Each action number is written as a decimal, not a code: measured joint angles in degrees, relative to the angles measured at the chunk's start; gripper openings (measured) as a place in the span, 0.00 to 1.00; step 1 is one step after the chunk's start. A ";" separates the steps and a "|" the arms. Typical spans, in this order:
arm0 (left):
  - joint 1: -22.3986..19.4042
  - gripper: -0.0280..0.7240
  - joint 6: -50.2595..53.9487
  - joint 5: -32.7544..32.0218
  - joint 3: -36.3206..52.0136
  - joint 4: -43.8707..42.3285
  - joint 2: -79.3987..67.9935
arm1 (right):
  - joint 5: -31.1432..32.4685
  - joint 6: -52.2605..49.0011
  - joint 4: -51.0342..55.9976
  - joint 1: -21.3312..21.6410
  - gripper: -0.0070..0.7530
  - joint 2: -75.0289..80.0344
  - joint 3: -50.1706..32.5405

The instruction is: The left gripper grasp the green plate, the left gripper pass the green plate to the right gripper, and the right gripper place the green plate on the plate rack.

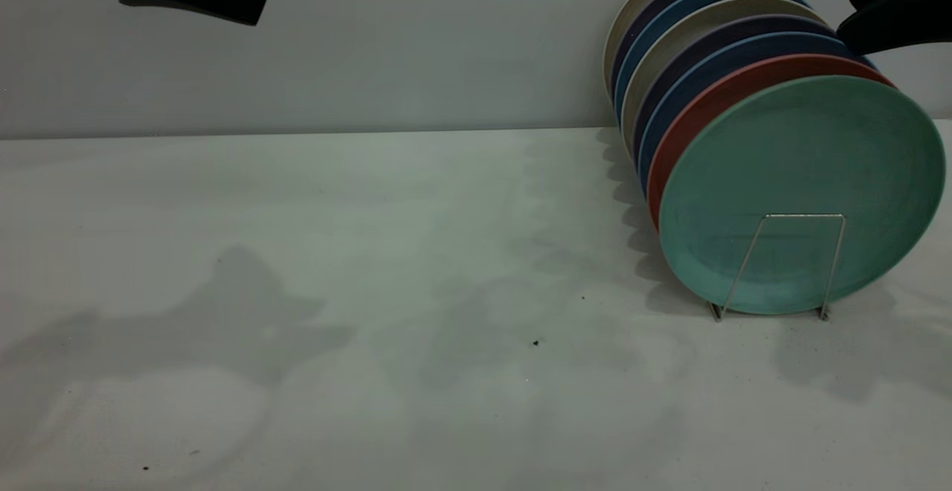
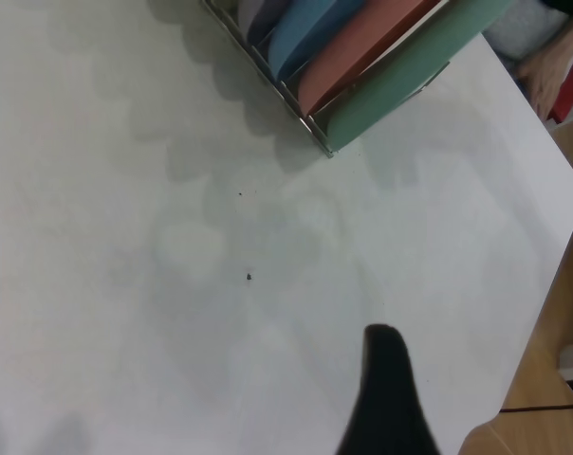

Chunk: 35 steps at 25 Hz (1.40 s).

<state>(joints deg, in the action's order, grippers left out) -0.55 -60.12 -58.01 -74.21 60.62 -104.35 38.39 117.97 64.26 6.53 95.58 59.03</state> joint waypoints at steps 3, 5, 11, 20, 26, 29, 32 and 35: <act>0.00 0.80 0.00 0.02 0.00 0.00 0.00 | 3.47 -8.36 1.88 0.00 0.46 -2.82 0.00; 0.00 0.80 0.40 0.02 0.00 -0.02 0.07 | 6.14 -19.77 2.71 0.00 0.46 -6.75 0.00; -1.69 0.80 5.74 -1.92 0.00 -1.82 4.41 | 17.12 -53.92 -4.68 0.00 0.46 -22.48 0.00; -1.69 0.80 15.22 -0.82 0.00 -7.63 13.37 | 31.92 -86.36 -31.08 0.00 0.46 -43.54 0.00; -1.64 0.80 16.13 3.27 0.00 -6.49 15.09 | 32.68 -100.43 -51.55 0.00 0.46 -56.66 -2.02; -1.64 0.80 16.35 3.48 0.00 -7.67 15.09 | 32.68 -103.69 -58.09 0.00 0.46 -62.68 -6.79; -1.64 0.80 17.38 2.66 0.00 -9.63 15.20 | 32.68 -105.22 -61.07 0.00 0.46 -66.83 -13.36; -1.64 0.80 19.37 1.07 0.00 -12.07 16.03 | 32.55 -105.62 -62.95 0.00 0.46 -69.58 -20.27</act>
<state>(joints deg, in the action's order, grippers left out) -2.19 -40.75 -56.94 -74.21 48.55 -88.32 70.95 12.35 1.31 6.53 26.00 38.77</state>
